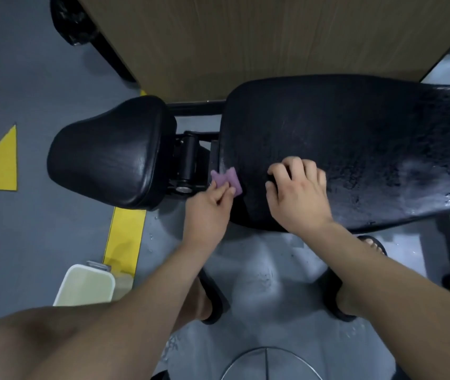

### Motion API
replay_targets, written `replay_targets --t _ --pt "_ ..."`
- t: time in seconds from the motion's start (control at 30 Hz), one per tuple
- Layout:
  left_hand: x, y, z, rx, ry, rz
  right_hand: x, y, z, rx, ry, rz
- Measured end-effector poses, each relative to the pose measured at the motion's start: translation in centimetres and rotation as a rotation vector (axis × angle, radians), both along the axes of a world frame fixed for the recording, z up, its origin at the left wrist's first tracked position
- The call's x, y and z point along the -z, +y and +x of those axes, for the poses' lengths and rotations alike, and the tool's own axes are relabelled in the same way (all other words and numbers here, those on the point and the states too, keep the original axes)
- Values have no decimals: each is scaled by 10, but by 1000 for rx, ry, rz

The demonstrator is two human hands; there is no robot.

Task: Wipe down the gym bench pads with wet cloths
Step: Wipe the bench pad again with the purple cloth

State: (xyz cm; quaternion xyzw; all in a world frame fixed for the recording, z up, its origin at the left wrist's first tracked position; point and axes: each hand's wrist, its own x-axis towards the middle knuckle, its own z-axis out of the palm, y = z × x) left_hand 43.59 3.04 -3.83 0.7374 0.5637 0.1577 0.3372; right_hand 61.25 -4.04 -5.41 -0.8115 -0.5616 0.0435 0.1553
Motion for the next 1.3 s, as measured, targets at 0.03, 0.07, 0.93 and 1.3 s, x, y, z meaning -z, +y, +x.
replay_targets --t 0.03,0.07,0.93,1.3 --pt "2 7 5 -27 -33 -5 1 2 0 -6 -27 -6" --pt "3 13 10 -51 -64 -14 3 4 0 -11 -51 -11" --pt "17 191 109 -24 -208 -99 21 10 4 30 -129 106" --pt "7 112 49 105 -41 -51 17 10 2 51 -123 91"
